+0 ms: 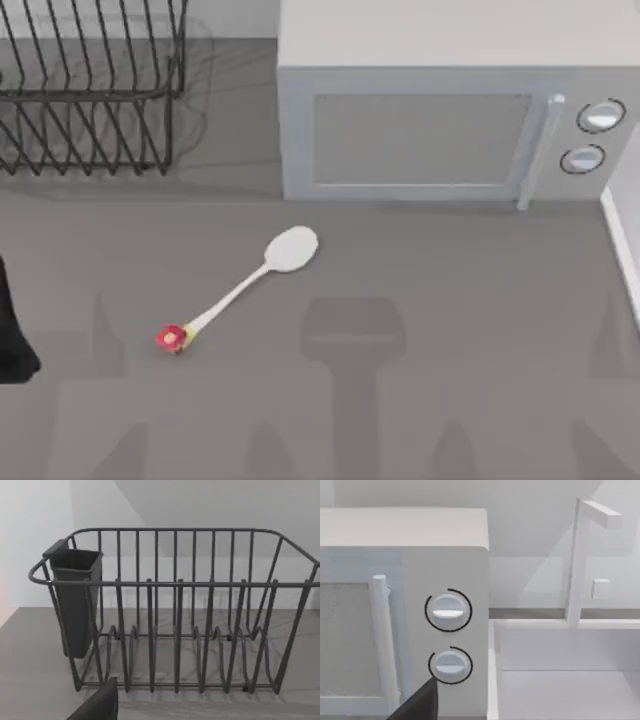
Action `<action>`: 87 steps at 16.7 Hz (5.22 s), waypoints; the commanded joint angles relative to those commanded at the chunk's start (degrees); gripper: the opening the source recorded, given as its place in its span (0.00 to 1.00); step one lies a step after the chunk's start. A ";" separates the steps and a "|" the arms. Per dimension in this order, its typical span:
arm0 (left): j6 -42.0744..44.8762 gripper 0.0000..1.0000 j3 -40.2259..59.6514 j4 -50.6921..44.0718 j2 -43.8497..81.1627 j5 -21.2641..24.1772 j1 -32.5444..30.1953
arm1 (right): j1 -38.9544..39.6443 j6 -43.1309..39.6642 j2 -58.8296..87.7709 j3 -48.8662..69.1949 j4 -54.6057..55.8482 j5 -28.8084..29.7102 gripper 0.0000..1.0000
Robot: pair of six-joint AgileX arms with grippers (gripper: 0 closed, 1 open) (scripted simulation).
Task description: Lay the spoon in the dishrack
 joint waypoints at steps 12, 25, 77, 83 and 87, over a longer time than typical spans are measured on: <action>5.81 1.00 27.22 -19.93 31.95 0.05 -8.39 | 0.00 0.00 0.00 0.00 0.00 0.00 1.00; 17.32 1.00 82.02 -59.36 104.18 0.16 -25.00 | 0.00 0.00 0.00 0.00 0.00 0.00 1.00; 19.27 0.00 85.69 -53.62 120.08 0.81 -27.86 | 0.00 0.00 0.00 0.00 0.00 0.00 1.00; 18.98 0.00 106.94 -78.42 118.49 0.79 -28.00 | 0.00 0.00 0.00 0.00 0.00 0.00 1.00; 18.76 0.00 117.51 -89.54 116.58 0.77 -27.95 | 0.00 0.00 0.00 0.00 0.00 0.00 1.00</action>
